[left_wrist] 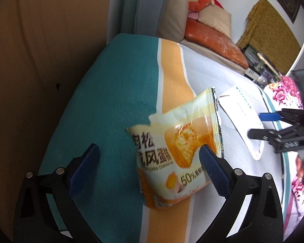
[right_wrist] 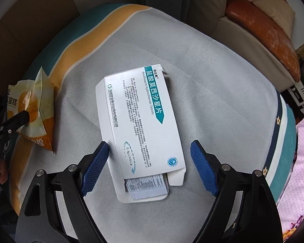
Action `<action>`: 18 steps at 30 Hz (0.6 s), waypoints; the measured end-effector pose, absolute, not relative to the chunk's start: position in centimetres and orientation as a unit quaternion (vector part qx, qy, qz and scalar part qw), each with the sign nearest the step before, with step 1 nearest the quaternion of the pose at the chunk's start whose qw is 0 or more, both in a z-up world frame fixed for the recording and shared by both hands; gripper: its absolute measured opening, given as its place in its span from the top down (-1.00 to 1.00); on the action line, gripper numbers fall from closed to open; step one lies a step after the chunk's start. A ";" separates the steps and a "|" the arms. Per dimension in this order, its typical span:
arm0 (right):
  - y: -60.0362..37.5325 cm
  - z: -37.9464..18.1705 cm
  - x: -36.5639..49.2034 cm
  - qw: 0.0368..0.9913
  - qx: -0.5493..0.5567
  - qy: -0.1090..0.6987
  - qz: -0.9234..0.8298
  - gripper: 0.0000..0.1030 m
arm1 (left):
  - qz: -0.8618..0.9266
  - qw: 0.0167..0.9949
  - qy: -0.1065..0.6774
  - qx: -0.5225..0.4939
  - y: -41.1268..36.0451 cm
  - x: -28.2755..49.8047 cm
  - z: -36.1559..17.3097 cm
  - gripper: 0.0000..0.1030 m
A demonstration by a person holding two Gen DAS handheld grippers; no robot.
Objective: Collect trash
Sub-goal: 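Grasp the white medicine box with the right tool while the left grasps the orange cake wrapper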
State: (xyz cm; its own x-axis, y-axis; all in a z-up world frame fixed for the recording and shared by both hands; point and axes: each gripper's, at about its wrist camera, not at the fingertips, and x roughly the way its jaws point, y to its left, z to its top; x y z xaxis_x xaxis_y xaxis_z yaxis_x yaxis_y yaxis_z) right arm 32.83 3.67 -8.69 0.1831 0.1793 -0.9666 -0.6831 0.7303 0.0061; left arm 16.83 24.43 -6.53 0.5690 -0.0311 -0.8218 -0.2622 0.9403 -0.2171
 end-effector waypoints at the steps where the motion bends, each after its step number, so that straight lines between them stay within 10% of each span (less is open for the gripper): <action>1: 4.0 -8.9 32.9 0.736 -0.224 0.566 0.297 -0.59 | 0.063 0.872 0.459 -0.160 24.4 16.7 -6.6 -0.92; 11: 5.0 -8.7 30.5 0.753 -0.247 0.529 0.305 -0.24 | 0.024 0.877 0.462 -0.130 22.5 16.2 -6.8 -0.88; 18: 2.7 -7.8 27.1 0.755 -0.233 0.539 0.291 -0.18 | 0.013 0.886 0.452 -0.104 20.6 16.1 -6.1 0.11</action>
